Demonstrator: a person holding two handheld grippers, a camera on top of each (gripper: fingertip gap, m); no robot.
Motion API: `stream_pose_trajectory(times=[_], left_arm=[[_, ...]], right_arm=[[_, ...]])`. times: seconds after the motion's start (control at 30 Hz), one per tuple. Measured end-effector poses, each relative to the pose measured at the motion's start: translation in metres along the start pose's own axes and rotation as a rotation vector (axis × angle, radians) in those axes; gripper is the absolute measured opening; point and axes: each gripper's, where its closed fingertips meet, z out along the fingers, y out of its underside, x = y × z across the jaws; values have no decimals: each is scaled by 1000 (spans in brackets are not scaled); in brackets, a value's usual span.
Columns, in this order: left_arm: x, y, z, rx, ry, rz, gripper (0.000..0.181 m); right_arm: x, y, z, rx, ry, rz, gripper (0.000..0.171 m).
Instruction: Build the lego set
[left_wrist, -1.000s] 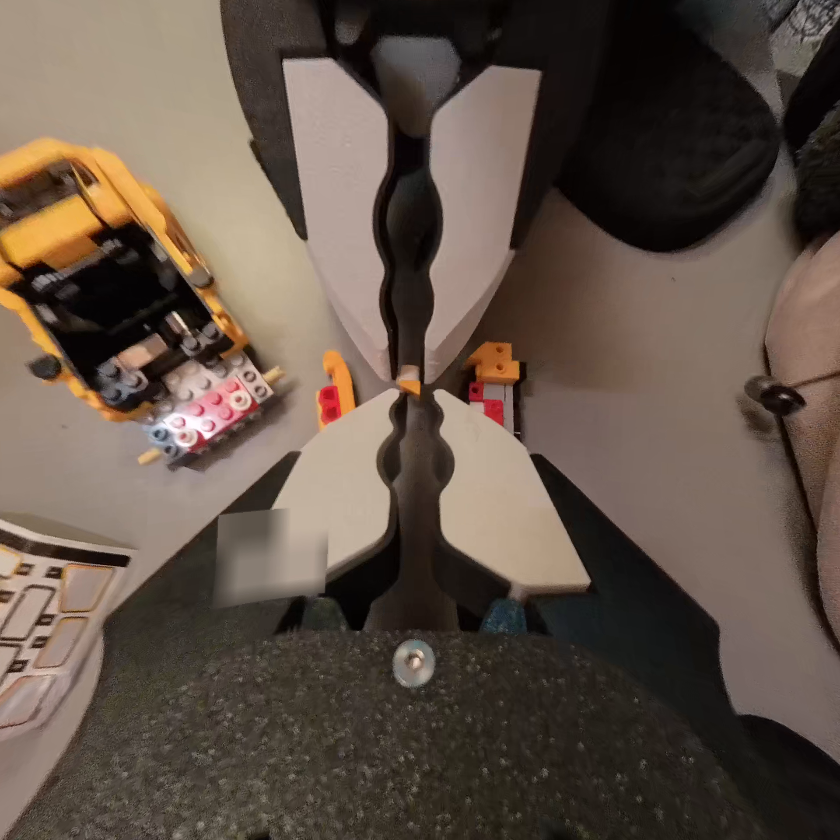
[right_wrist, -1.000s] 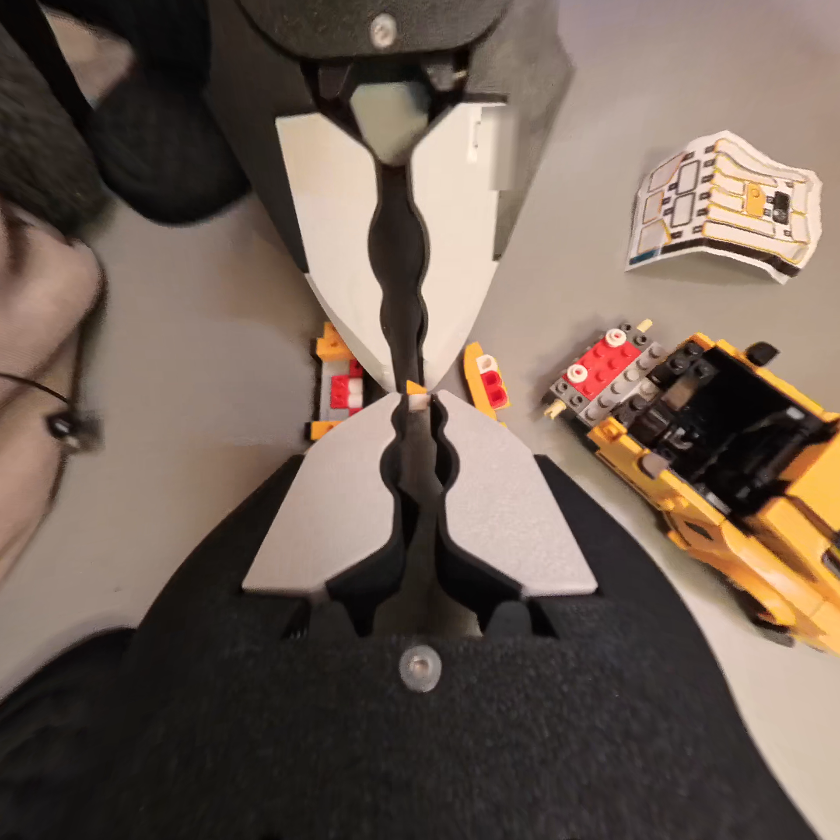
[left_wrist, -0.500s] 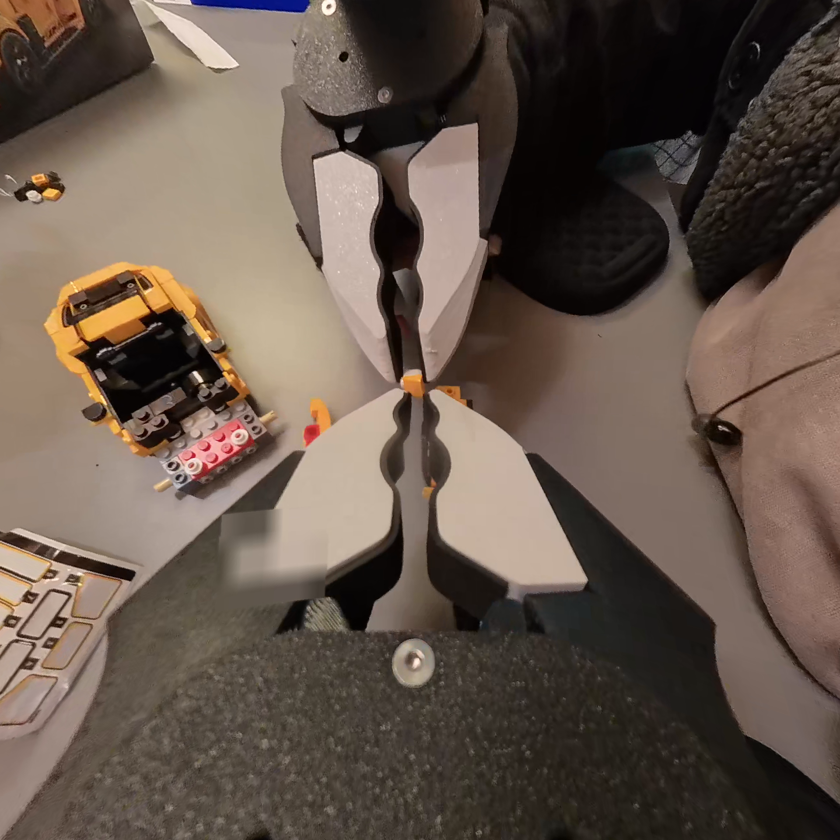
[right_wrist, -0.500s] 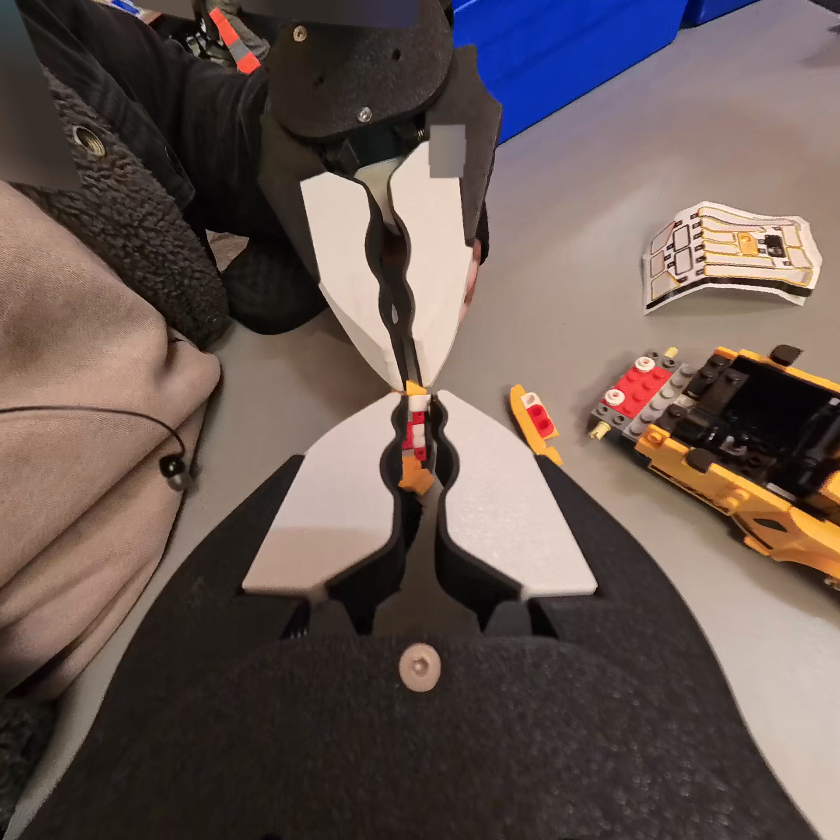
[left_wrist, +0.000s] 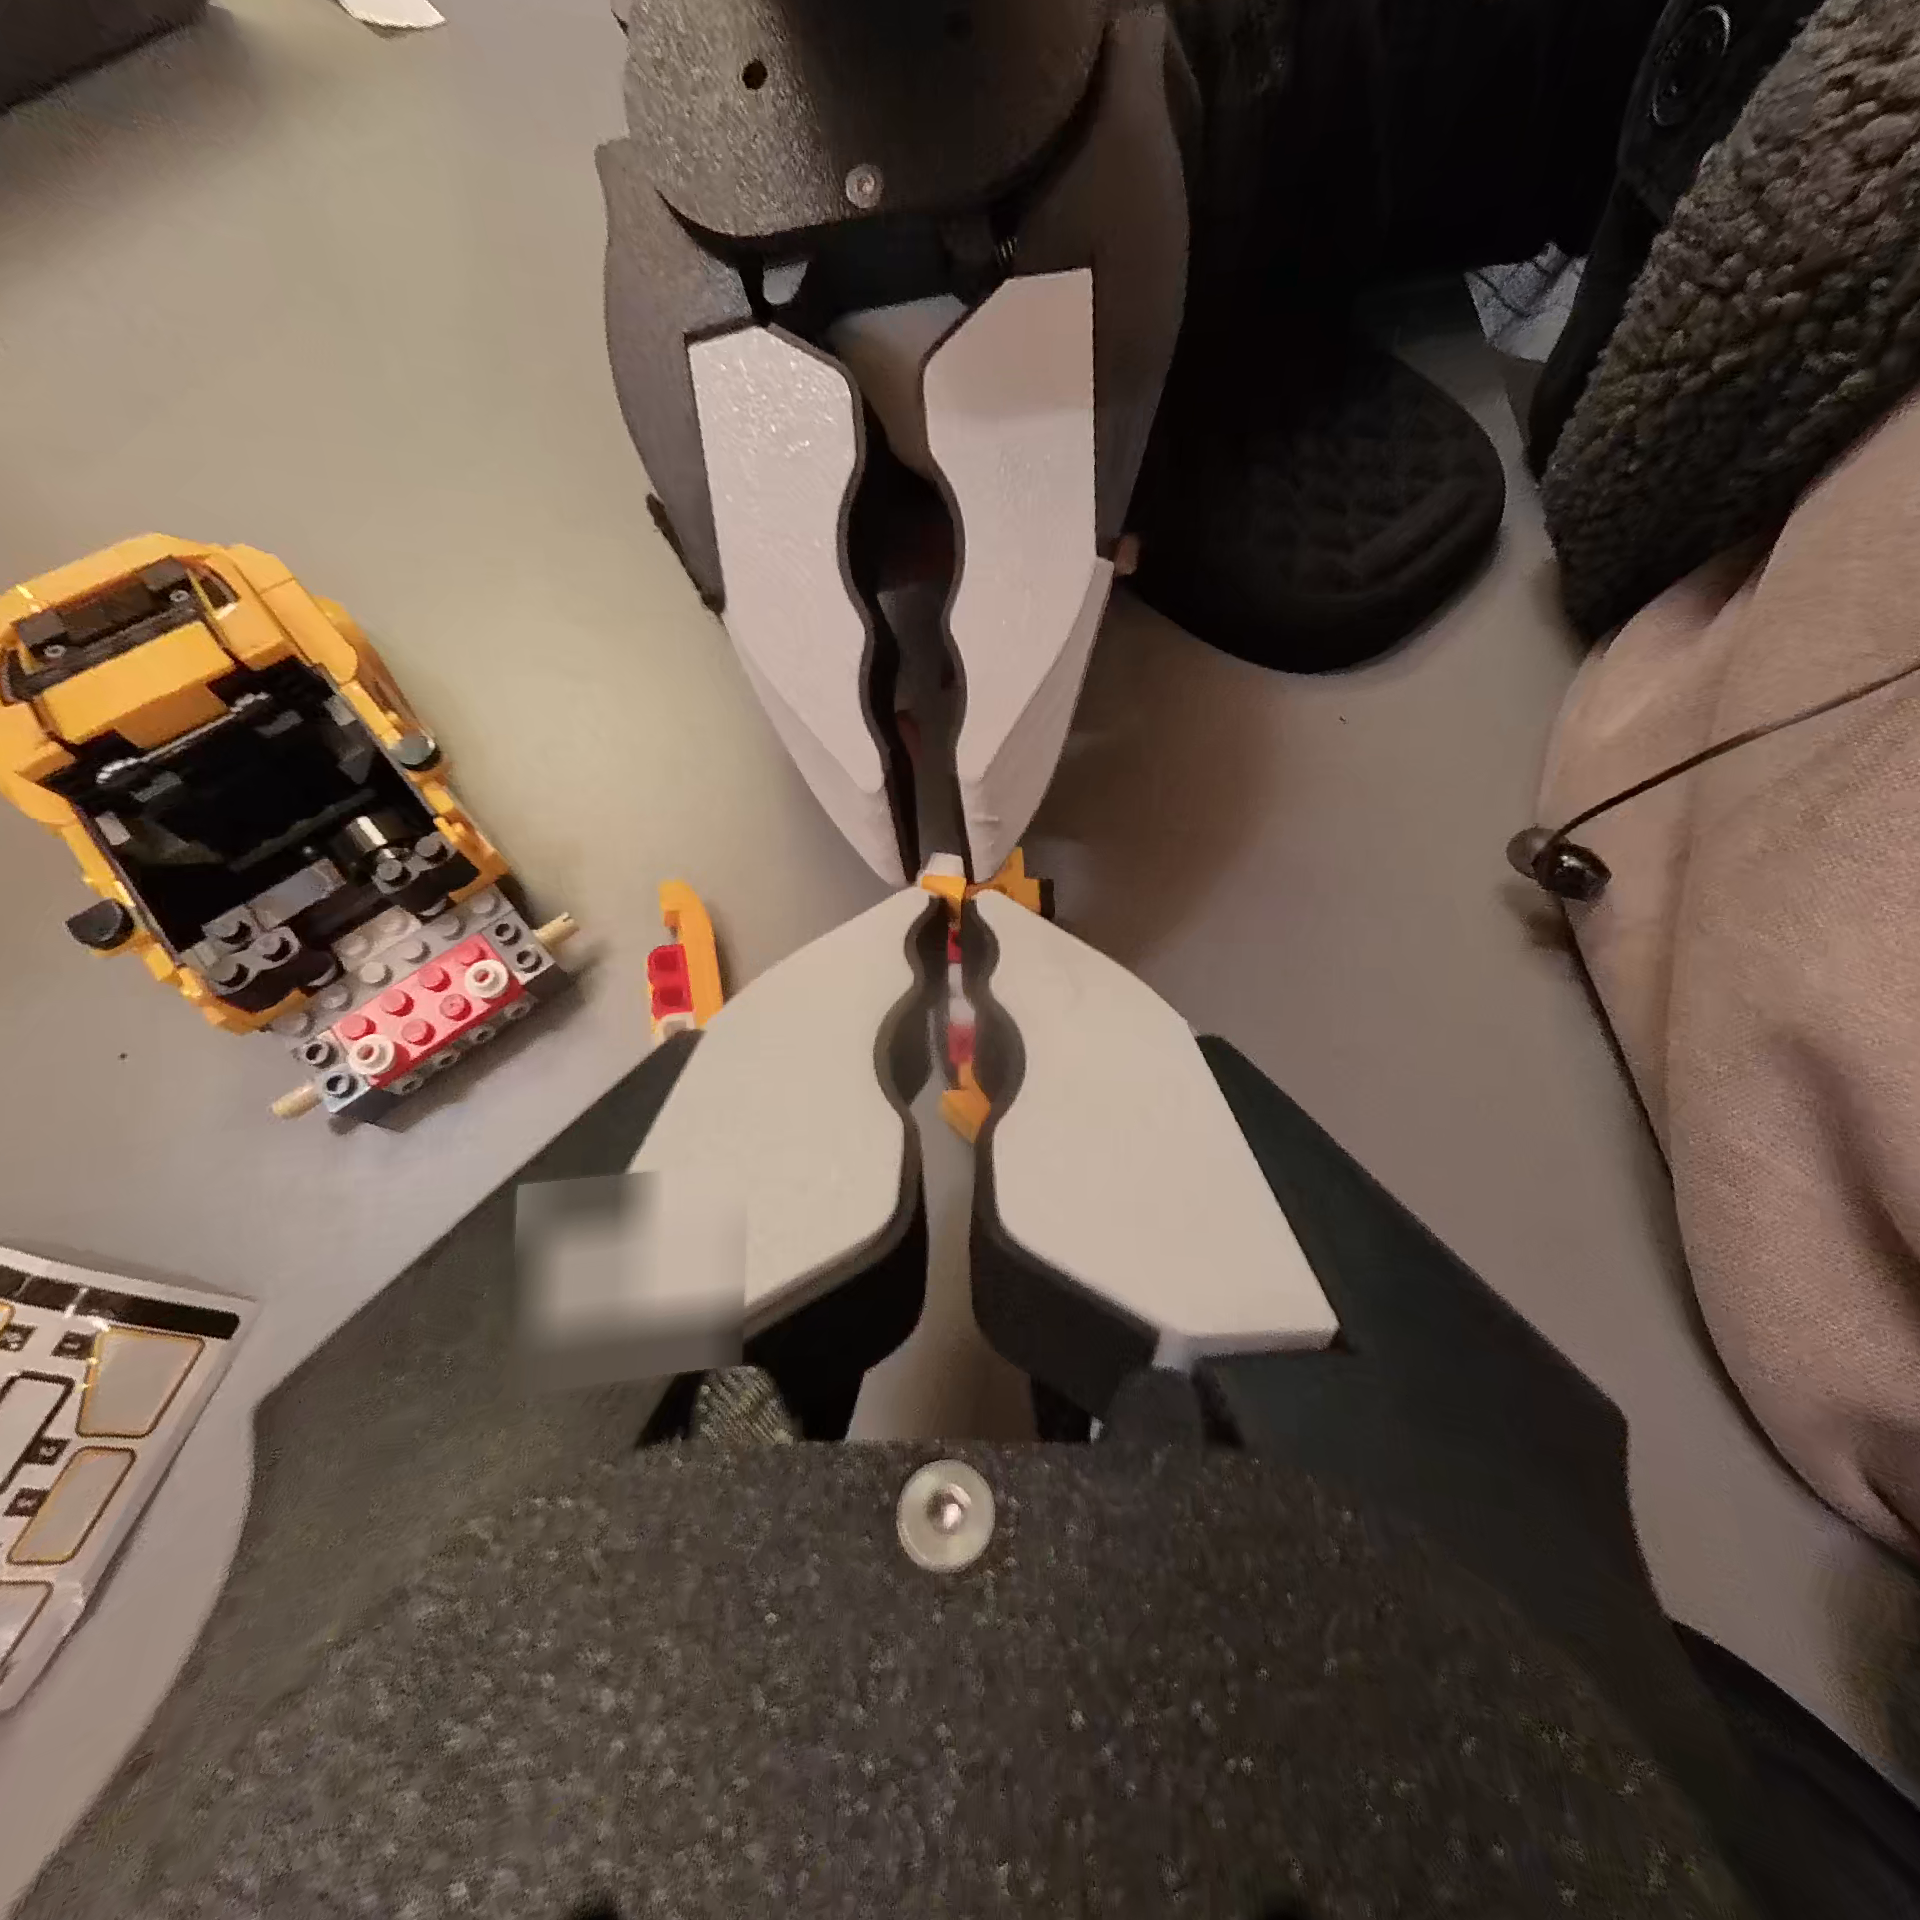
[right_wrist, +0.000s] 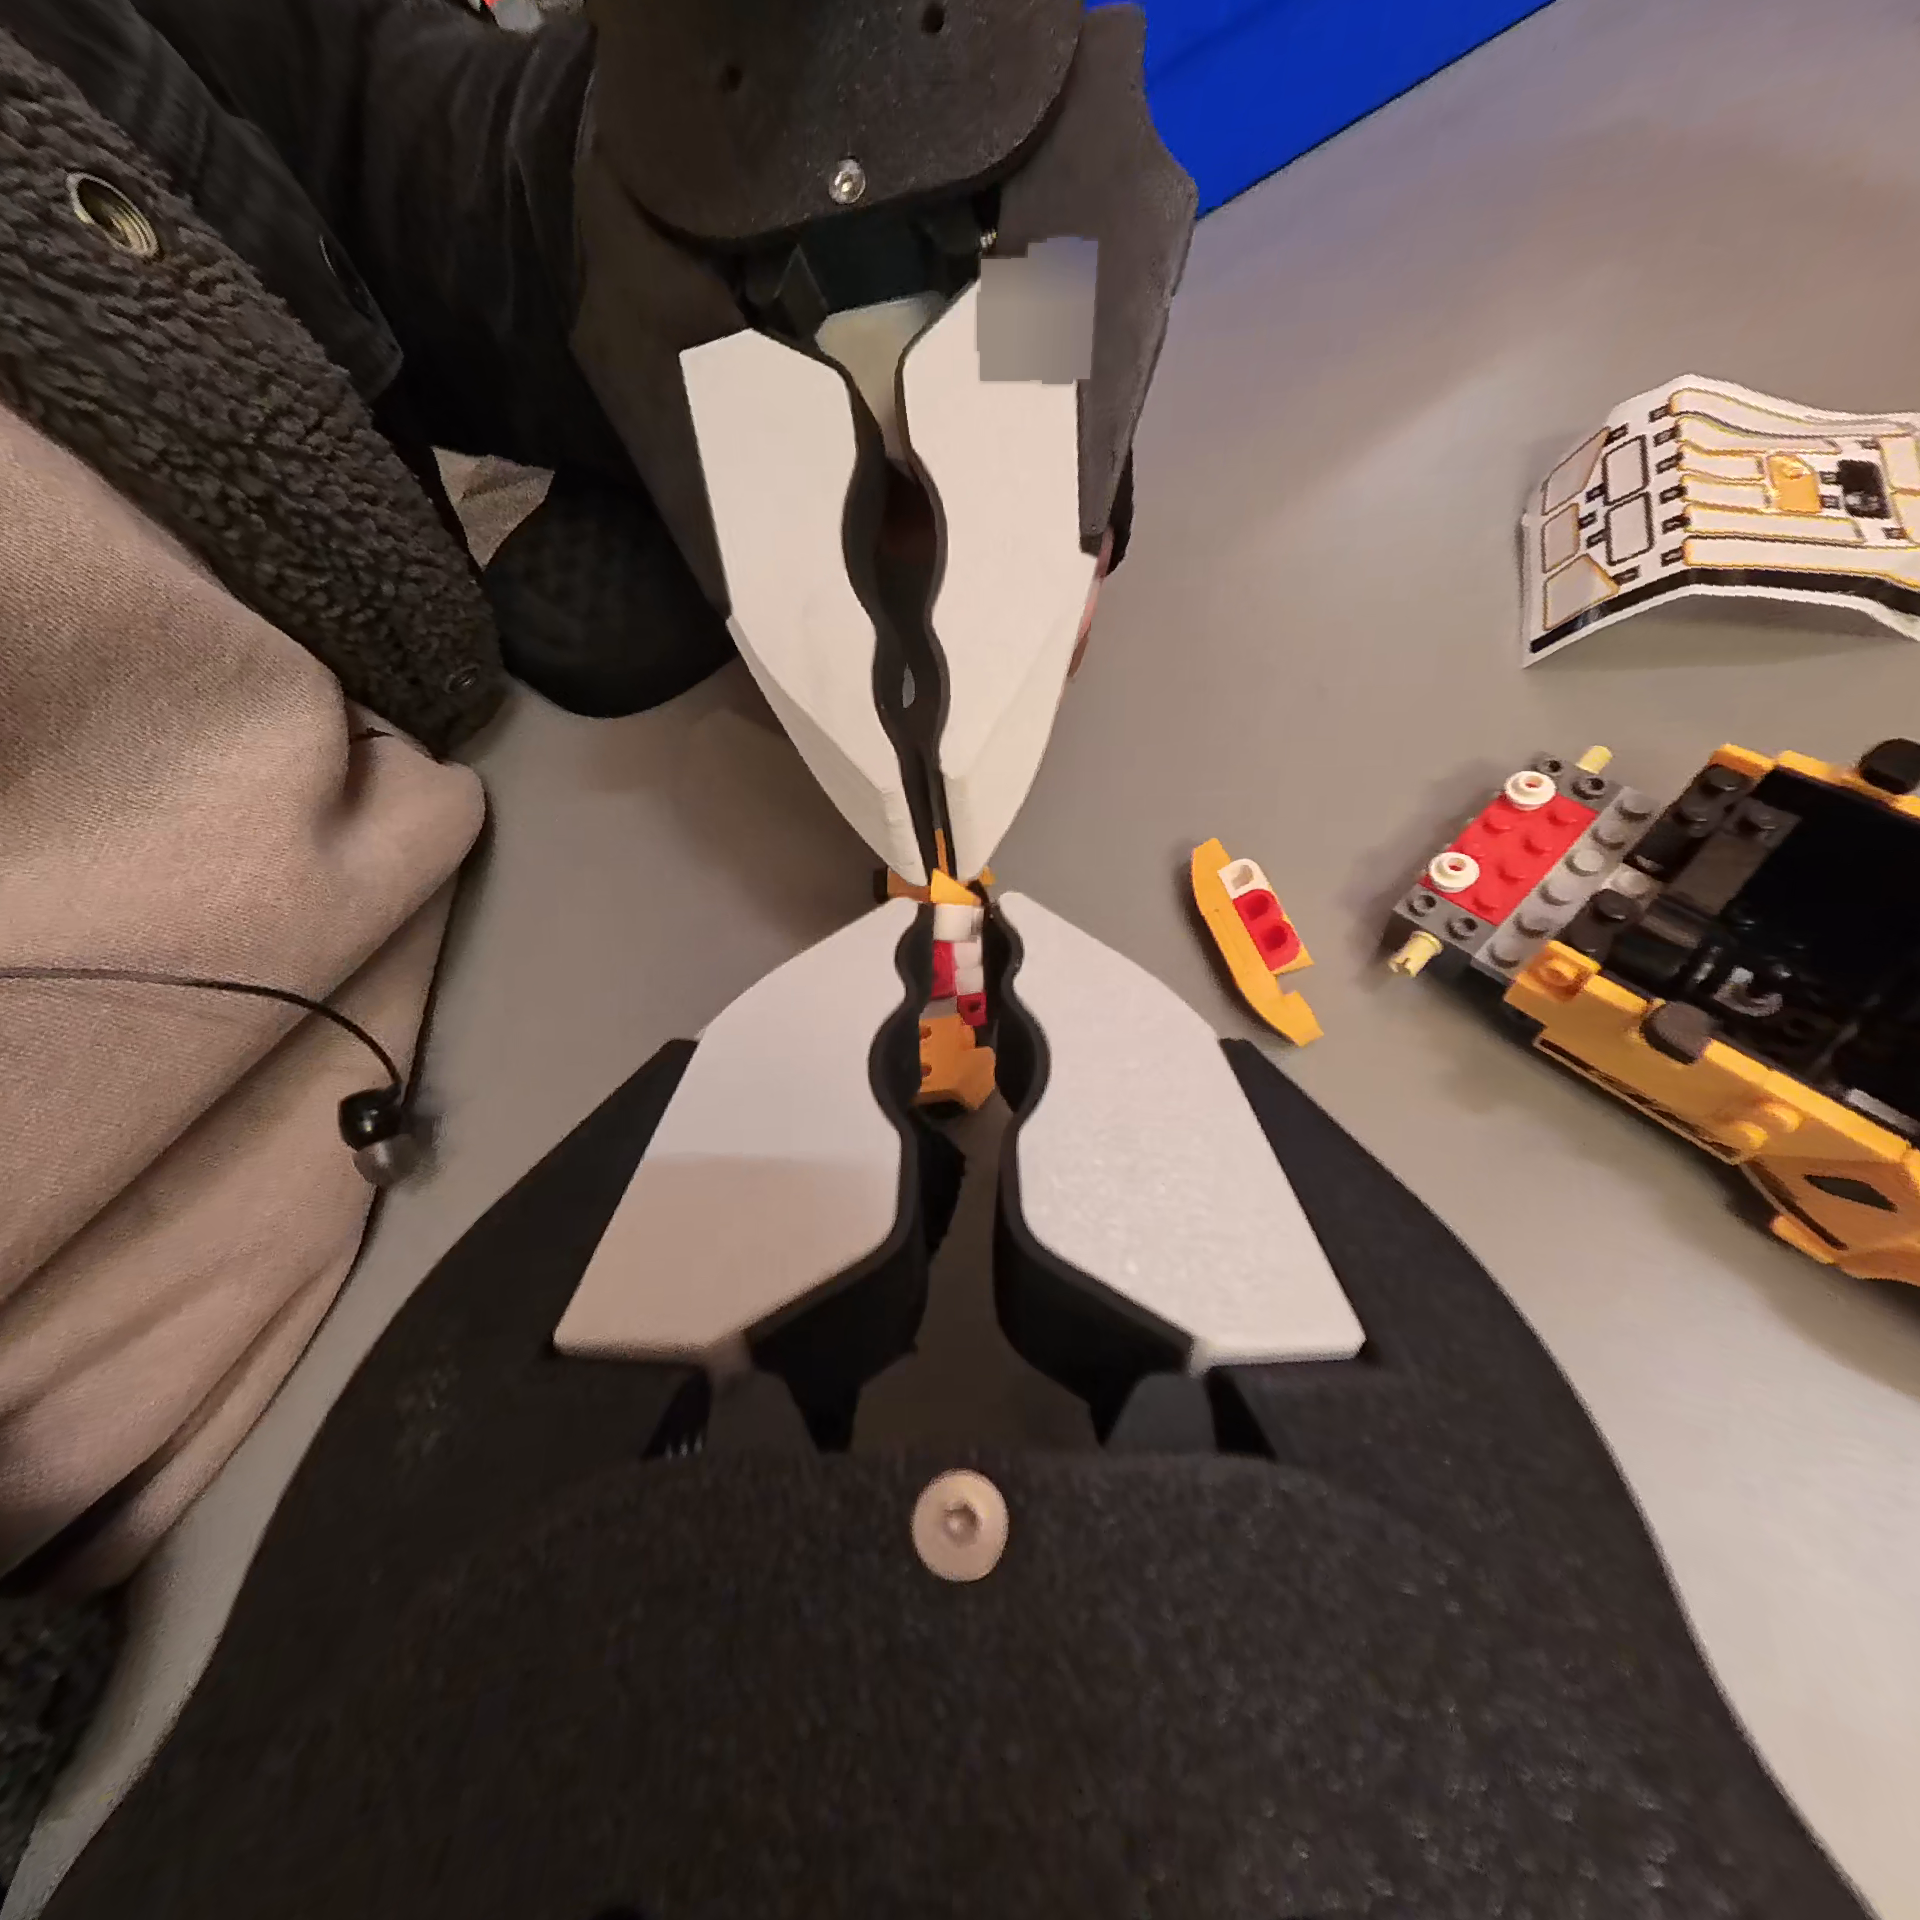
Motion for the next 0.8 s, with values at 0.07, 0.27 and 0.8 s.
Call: stream_pose_trajectory(times=[0.07,0.27,0.8], left_arm=[[1,3,1,-36,31,-10,2],[0,15,5,-178,193,-125,2],[4,14,13,-459,459,-284,1]], right_arm=[[-1,3,1,-22,-3,-7,9],[6,8,-4,-63,32,-39,13],[-2,23,-5,-137,-12,-72,15]])
